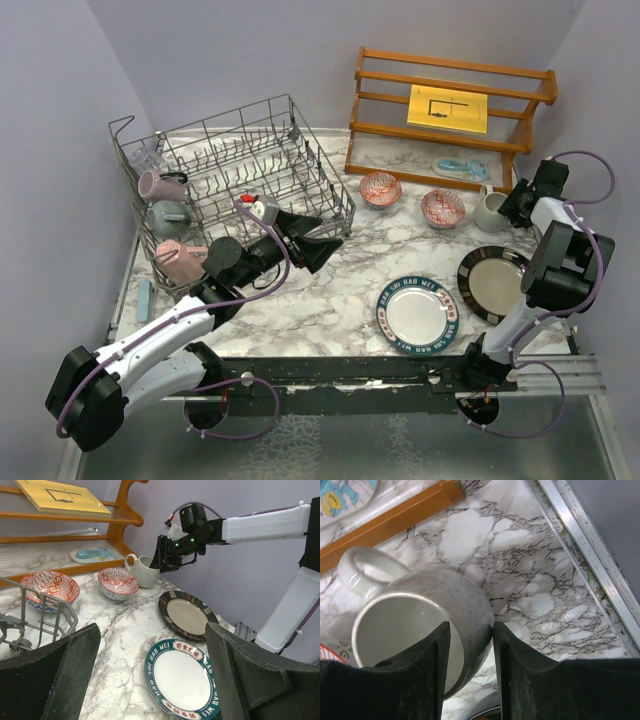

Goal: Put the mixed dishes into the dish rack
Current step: Pick up the cup at the center of the board.

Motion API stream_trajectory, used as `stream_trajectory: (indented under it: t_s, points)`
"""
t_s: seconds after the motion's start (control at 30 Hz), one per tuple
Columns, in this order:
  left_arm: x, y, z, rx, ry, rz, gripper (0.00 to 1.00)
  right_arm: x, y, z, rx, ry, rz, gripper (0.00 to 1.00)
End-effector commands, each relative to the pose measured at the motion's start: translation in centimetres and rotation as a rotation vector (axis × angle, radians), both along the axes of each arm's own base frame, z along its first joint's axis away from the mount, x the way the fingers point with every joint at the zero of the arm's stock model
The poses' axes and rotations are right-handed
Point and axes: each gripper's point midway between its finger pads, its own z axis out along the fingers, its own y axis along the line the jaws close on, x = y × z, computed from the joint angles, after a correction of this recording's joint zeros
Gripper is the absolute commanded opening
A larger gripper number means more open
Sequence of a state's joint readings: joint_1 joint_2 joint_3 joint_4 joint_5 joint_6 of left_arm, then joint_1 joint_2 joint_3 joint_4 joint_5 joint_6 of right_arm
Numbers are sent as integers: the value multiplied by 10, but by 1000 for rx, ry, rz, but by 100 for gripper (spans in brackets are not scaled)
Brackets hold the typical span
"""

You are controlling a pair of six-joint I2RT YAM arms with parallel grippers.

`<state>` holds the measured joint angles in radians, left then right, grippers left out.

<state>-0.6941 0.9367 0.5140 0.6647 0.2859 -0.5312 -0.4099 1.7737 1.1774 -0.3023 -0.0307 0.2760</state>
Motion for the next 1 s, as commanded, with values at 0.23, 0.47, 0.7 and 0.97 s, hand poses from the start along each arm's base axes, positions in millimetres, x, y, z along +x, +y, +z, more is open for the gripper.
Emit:
stream_trajectory:
  t_s: [0.23,0.47,0.7,0.97]
  points:
    - [4,-1,8,-24,-16,12,89,4,-14,6,-50,-47,-3,27]
    - [3,-2,10,-35,-6,5,89,6,-7,19,-50,-106,72,13]
    - [3,-5,12,-53,7,-10,88,10,0,58,-105,-238,142,6]
    - [2,-11,16,-91,31,-44,88,6,26,108,-158,-419,300,1]
